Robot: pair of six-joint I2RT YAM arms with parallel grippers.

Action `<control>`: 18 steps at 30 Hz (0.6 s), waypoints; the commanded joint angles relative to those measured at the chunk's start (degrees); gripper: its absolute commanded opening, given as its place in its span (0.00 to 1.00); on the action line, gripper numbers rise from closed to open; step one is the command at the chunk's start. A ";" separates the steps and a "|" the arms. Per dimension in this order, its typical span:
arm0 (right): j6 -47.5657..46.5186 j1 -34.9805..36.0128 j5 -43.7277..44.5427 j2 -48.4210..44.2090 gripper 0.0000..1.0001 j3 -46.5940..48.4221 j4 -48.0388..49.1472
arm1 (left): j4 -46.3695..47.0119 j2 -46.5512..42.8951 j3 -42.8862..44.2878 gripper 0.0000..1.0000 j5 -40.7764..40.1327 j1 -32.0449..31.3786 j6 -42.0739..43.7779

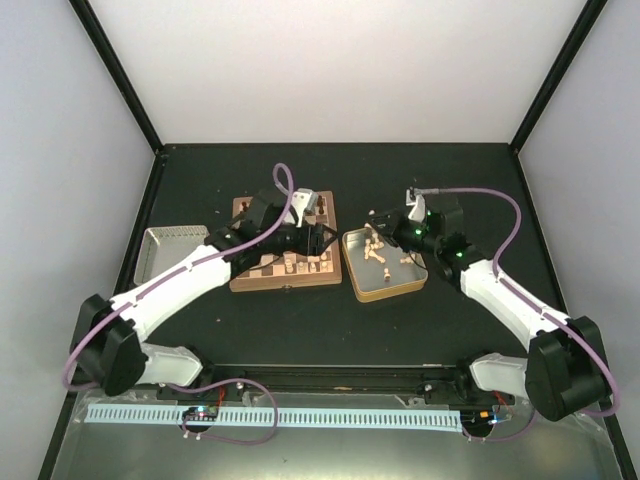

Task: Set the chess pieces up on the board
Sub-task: Place the chess piece on the chessboard.

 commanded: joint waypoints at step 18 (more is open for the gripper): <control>-60.89 2.65 -18.96 -1.48 0.01 -2.76 24.40 | 12.57 -15.73 -1.86 0.76 12.29 1.15 -10.90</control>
